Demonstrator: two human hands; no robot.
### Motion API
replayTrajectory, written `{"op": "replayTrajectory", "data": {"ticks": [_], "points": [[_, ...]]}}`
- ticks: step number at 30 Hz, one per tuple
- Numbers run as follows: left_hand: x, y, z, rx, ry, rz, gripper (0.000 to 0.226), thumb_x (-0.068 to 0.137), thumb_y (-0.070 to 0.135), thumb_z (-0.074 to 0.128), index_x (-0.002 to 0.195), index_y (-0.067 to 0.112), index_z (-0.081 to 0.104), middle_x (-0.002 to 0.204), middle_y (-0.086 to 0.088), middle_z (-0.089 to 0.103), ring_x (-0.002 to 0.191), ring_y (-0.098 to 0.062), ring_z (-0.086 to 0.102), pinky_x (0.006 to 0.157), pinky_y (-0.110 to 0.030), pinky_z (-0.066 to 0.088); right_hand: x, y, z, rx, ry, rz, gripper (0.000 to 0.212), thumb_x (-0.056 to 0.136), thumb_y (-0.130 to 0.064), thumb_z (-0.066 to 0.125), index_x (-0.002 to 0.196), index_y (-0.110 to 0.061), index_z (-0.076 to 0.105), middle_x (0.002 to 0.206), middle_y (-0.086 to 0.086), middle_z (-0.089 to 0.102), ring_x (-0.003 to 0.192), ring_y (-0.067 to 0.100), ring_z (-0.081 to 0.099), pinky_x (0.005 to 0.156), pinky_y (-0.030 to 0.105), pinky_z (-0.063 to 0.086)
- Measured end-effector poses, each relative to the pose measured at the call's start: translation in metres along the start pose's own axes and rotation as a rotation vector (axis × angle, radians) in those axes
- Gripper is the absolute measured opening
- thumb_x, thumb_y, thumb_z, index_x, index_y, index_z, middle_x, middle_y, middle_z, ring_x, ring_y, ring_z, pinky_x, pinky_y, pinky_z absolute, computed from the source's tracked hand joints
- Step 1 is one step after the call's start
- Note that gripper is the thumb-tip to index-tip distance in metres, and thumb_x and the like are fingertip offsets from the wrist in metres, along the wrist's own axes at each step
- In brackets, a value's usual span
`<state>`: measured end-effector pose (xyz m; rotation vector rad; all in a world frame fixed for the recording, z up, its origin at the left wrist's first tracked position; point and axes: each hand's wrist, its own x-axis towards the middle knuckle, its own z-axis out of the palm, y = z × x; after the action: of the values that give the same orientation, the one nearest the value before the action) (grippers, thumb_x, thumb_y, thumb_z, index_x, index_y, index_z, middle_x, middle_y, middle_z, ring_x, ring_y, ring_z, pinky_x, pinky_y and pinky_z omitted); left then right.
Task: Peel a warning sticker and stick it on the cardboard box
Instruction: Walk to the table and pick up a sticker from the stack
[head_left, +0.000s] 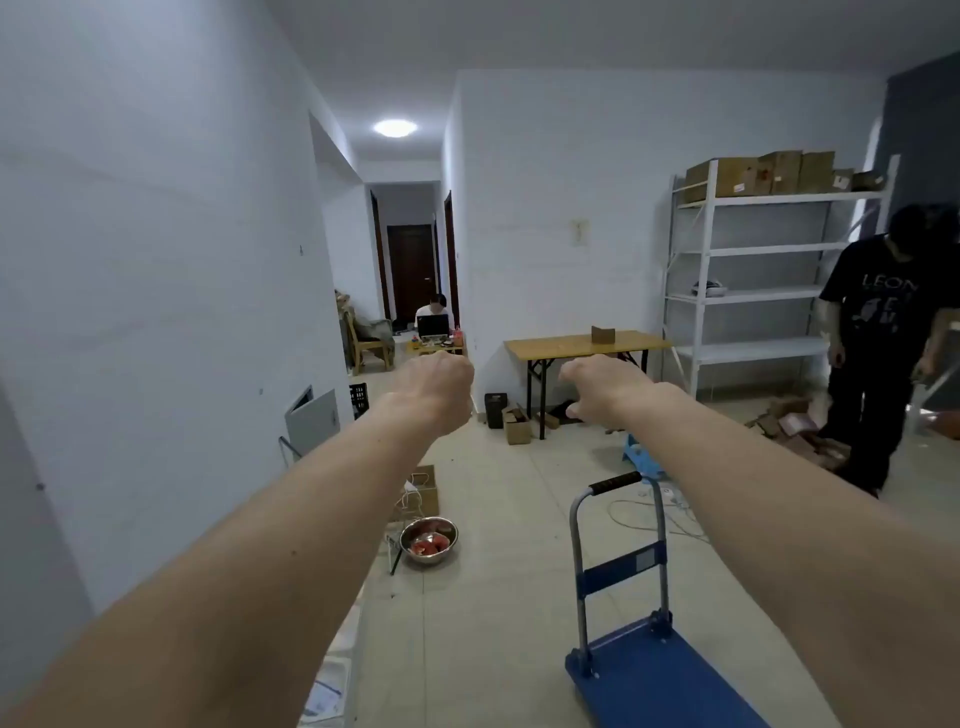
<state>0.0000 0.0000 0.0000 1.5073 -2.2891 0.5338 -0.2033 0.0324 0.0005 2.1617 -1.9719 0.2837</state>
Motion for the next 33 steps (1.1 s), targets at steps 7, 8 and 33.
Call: {"op": "replayTrajectory", "data": {"ticks": [7,8,33], "points": [[-0.015,-0.024,0.034,-0.018,-0.07,0.025,0.02,0.088,0.021,0.055,0.099,0.01,0.067,0.1,-0.01,0.07,0.088,-0.028,0.066,0.077,-0.04,0.056,0.005,-0.022,0.033,-0.02,-0.058,0.005,0.029,0.087,-0.021,0.058,0.114,-0.01,0.06,0.115,0.009,0.064,0.103,0.03,0.06,0.086,0.043,0.053],[-0.014,-0.027,0.037,-0.021,-0.066,0.025,0.019,0.087,0.021,0.056,0.099,0.01,0.066,0.1,-0.01,0.069,0.088,-0.029,0.065,0.078,-0.041,0.056,0.007,-0.025,0.034,-0.019,-0.055,-0.002,0.028,0.088,-0.022,0.058,0.114,-0.01,0.06,0.115,0.01,0.064,0.103,0.03,0.06,0.086,0.043,0.053],[0.275,-0.027,0.219,-0.05,-0.249,0.048,0.032,0.09,0.025,0.053,0.119,0.012,0.055,0.113,-0.011,0.064,0.097,-0.029,0.061,0.079,-0.04,0.054,0.299,0.11,0.141,0.025,-0.177,-0.009,0.033,0.088,-0.027,0.06,0.116,-0.01,0.055,0.115,0.01,0.062,0.1,0.029,0.059,0.084,0.041,0.051]]}}
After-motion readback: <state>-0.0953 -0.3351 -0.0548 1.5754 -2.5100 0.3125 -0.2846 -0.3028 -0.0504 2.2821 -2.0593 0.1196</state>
